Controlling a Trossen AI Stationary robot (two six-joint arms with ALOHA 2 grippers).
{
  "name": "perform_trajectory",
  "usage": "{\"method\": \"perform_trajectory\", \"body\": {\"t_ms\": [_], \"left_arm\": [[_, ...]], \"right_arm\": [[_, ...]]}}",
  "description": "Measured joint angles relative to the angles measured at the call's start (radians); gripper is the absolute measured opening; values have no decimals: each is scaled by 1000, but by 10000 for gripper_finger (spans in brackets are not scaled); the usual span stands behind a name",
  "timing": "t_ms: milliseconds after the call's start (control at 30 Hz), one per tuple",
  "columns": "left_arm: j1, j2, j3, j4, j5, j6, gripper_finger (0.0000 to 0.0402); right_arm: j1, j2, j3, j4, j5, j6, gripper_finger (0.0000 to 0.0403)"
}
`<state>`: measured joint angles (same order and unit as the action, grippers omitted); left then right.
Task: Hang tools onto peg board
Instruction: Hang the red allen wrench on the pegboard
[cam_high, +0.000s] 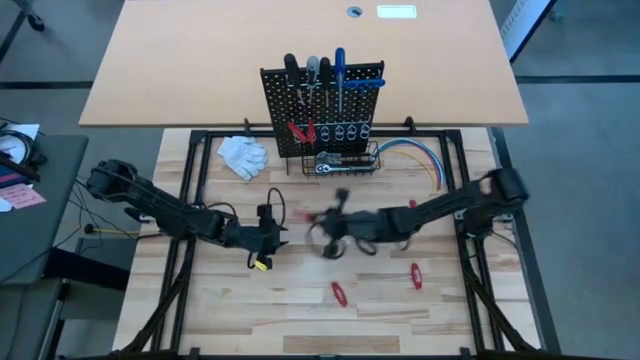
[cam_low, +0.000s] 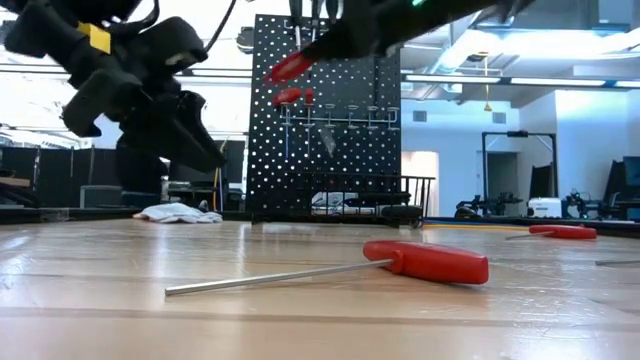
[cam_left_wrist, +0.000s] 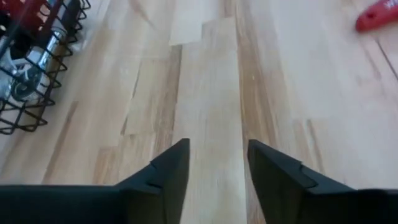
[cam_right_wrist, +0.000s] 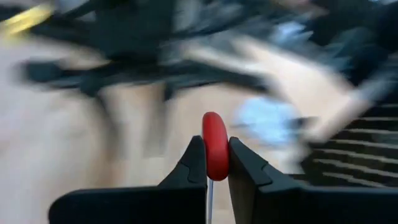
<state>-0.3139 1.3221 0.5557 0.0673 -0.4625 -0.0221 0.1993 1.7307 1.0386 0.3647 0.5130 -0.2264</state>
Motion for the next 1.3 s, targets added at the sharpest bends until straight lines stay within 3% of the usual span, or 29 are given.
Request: {"method": "perform_trajectory", "body": {"t_ms": [100,167,267,367,533,767,900,1300], "left_arm": [[1,-13,-56,84,2,-14,177],[-3,-13,-96,182,1,-18,182],[-6,-13,-140,306,7,-1,183],[-5,-13,-162,371,3,1,182],[-3,-13,-166,393,4,19,182],[-3,-13,-166,392,4,18,182],[-3,-13,-166,389,4,18,182],[-3,-13,-166,388,3,18,182]], "right_arm": [[-5,-134,-139,206,172,-97,27],[-28,-202,-244,458,211,-181,27],[-101,-229,-376,924,134,-281,27],[-177,-186,-425,1187,59,-319,27],[-287,-115,-350,1169,-71,-272,27],[-356,-42,-221,1136,-69,-303,27],[-397,-39,-186,993,-70,-243,27],[-466,-40,-177,818,-44,-130,27]]}}
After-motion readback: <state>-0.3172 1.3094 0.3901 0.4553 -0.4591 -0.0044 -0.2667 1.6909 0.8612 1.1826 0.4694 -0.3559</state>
